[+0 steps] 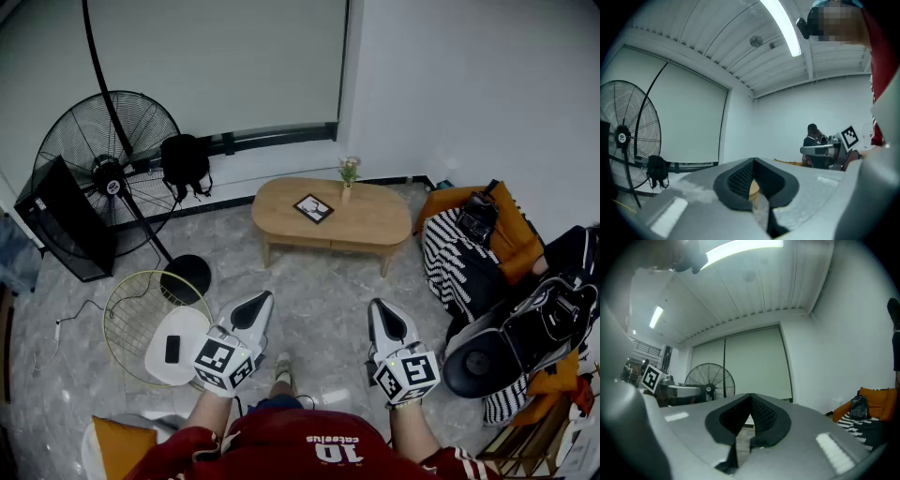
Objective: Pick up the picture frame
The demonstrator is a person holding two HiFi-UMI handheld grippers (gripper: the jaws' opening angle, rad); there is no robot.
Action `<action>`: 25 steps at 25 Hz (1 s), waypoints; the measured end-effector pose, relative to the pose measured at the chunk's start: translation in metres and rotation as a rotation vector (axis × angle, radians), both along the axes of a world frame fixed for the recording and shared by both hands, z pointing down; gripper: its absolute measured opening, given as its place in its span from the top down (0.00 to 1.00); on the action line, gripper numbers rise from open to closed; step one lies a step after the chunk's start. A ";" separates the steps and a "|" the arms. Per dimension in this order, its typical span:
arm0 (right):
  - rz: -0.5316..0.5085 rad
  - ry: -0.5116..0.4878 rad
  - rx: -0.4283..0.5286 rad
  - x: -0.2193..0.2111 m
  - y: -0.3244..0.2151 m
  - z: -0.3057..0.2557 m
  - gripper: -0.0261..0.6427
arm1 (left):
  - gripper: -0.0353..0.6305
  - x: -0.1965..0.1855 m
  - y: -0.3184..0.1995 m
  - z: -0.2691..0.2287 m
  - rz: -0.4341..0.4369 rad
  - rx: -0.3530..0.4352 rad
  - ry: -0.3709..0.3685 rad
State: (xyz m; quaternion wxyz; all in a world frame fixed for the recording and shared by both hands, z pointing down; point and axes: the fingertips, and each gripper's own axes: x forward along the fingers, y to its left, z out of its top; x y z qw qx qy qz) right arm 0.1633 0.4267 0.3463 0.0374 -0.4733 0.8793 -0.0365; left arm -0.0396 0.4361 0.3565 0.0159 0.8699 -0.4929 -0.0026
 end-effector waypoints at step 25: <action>-0.005 0.003 0.000 -0.008 -0.011 0.002 0.96 | 0.95 -0.008 -0.013 0.004 -0.003 -0.012 0.034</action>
